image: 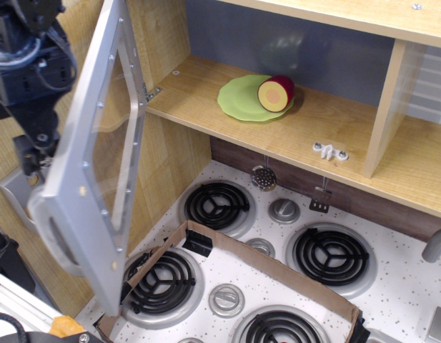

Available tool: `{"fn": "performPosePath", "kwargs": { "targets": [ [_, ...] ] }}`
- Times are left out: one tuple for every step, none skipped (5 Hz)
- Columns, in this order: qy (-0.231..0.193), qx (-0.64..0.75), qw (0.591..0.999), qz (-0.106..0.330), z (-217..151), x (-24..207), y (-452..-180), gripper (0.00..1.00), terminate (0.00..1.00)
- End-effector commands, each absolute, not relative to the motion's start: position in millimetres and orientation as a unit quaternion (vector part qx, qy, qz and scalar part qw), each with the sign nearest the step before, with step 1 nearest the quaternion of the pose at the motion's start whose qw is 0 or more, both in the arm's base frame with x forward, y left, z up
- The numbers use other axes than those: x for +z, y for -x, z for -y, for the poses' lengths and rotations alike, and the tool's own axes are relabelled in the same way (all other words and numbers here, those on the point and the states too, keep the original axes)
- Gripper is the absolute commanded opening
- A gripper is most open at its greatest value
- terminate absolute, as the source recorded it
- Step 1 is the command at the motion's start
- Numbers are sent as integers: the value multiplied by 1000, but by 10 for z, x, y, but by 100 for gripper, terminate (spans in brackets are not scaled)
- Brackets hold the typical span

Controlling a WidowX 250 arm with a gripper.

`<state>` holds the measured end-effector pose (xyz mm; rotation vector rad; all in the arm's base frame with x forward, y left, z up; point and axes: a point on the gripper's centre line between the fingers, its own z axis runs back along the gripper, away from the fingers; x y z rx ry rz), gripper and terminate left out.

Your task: Close microwave

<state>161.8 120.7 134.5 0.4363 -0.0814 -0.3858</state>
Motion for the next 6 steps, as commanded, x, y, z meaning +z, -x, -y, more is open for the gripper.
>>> {"fn": "performPosePath", "kwargs": {
  "targets": [
    [-178,-185,959,118,-826,1519,-1998,100,0],
    [-158,-170,962,145,-585,1542,-2181,100,0],
    [-138,-151,963,178,-415,1481,-2263,100,0],
    [-114,-171,956,210,-292,1406,-2425,100,0],
    [-92,-188,937,281,-199,1304,-2667,100,0],
    [-73,-198,926,312,-120,1185,-2866,100,0]
  ]
}}
